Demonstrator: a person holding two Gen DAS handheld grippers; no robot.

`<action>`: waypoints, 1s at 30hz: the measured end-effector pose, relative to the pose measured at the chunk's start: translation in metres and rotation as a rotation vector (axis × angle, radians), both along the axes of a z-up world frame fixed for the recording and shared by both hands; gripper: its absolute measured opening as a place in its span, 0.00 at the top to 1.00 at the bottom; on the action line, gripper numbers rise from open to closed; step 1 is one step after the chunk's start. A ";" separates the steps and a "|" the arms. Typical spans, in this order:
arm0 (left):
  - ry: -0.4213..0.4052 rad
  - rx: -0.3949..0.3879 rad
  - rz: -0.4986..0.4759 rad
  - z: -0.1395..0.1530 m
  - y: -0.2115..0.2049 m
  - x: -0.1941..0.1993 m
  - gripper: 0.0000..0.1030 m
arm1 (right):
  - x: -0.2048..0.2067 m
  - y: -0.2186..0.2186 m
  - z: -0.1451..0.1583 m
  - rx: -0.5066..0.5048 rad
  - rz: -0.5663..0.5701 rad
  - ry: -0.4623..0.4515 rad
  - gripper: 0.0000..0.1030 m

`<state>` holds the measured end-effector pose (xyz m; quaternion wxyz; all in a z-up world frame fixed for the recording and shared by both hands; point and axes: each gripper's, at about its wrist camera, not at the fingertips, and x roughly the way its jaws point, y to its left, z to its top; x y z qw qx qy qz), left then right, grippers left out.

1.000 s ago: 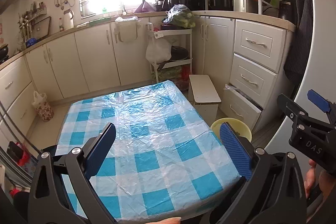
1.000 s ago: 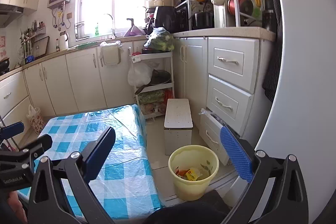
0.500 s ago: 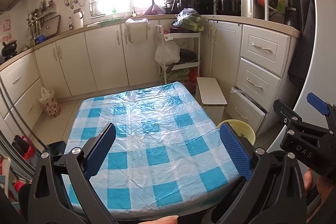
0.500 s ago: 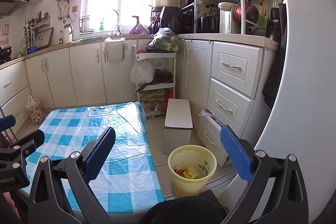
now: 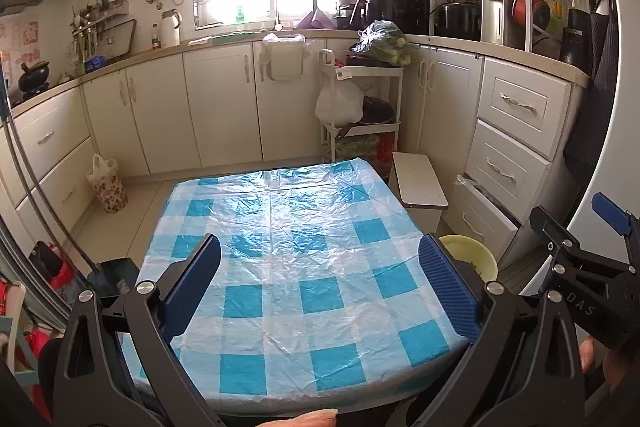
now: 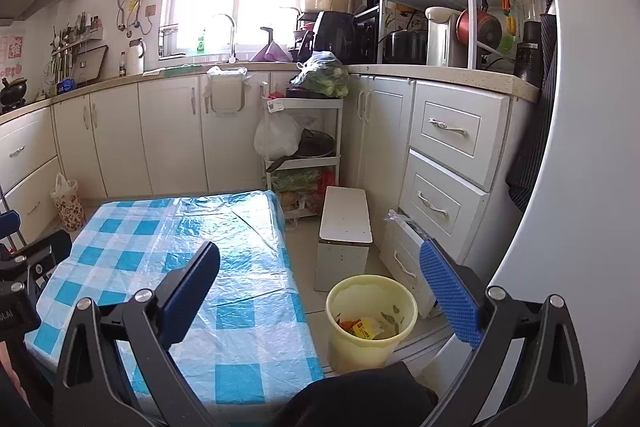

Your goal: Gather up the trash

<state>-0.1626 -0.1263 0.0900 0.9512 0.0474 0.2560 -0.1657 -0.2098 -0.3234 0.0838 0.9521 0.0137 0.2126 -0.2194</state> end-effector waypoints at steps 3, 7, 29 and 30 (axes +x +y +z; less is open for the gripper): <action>-0.001 0.003 0.006 0.000 0.001 0.000 0.07 | 0.001 0.003 0.000 -0.005 0.009 0.002 0.07; -0.006 0.004 0.008 0.000 0.002 -0.001 0.07 | 0.002 0.007 0.000 -0.009 0.017 0.003 0.07; -0.013 -0.015 0.086 0.000 0.017 0.004 0.07 | 0.010 0.027 0.000 -0.028 0.068 0.011 0.07; -0.011 -0.015 0.088 0.000 0.018 0.005 0.07 | 0.010 0.028 0.000 -0.029 0.070 0.011 0.07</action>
